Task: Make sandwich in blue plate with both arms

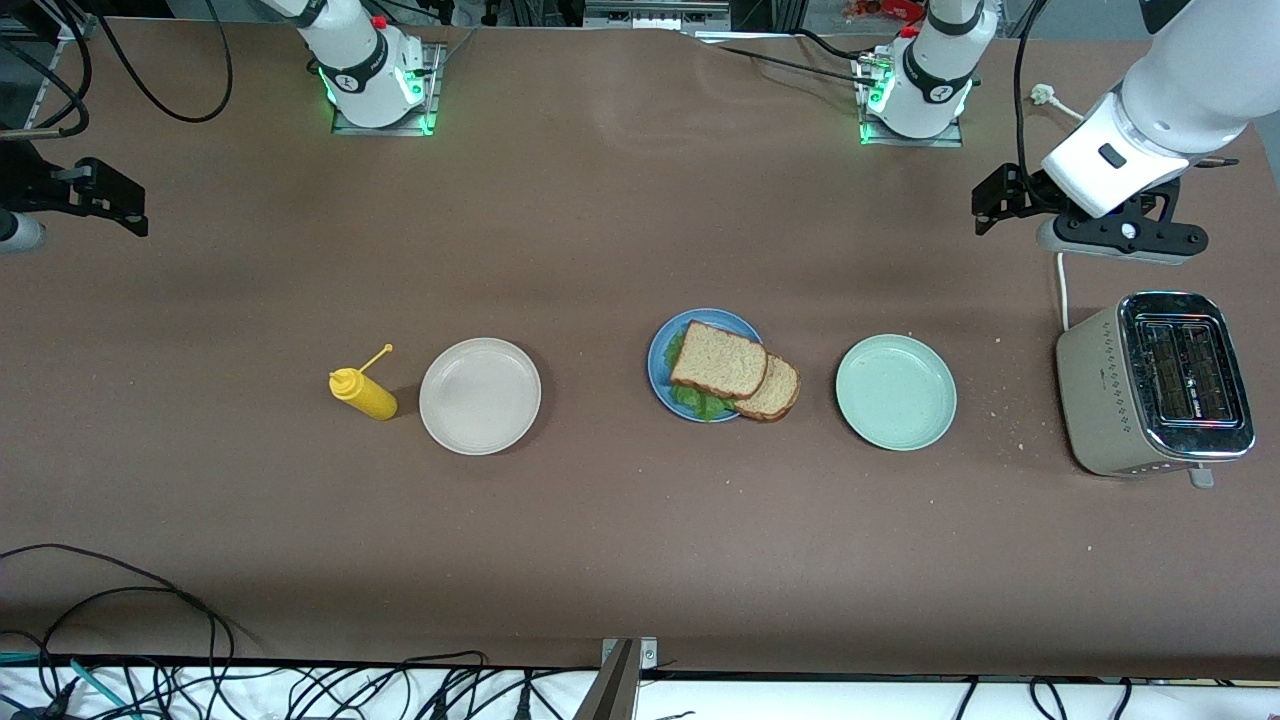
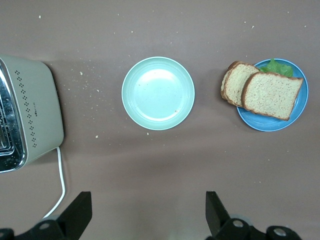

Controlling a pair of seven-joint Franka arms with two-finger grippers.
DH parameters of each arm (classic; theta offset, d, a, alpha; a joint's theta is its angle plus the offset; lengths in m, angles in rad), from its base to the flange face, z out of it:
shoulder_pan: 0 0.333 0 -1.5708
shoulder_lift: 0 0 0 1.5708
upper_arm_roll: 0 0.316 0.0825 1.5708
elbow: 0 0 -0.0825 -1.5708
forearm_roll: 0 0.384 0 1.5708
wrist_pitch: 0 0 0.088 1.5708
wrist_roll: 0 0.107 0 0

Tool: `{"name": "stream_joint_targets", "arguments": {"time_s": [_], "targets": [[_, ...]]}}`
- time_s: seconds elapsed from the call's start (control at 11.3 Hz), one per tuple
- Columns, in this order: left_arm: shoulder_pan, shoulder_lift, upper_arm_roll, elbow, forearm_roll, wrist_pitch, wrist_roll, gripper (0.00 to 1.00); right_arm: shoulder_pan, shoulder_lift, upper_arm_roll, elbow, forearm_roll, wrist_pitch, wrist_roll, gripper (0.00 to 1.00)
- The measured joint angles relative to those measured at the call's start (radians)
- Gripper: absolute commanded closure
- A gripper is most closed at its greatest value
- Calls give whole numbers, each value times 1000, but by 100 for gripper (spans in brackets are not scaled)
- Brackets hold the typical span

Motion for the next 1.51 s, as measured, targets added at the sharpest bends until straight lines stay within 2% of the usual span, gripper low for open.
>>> {"name": "stream_joint_targets", "arguments": {"time_s": [0.71, 1.16, 1.51], "targets": [[0, 3, 1, 2, 0, 0, 0, 0, 0, 0, -1, 1, 7, -16, 1, 0], [0, 3, 1, 2, 0, 0, 0, 0, -1, 0, -6, 1, 126, -38, 4, 0], [0, 3, 1, 2, 0, 0, 0, 0, -2, 0, -11, 1, 149, -38, 25, 0]]}}
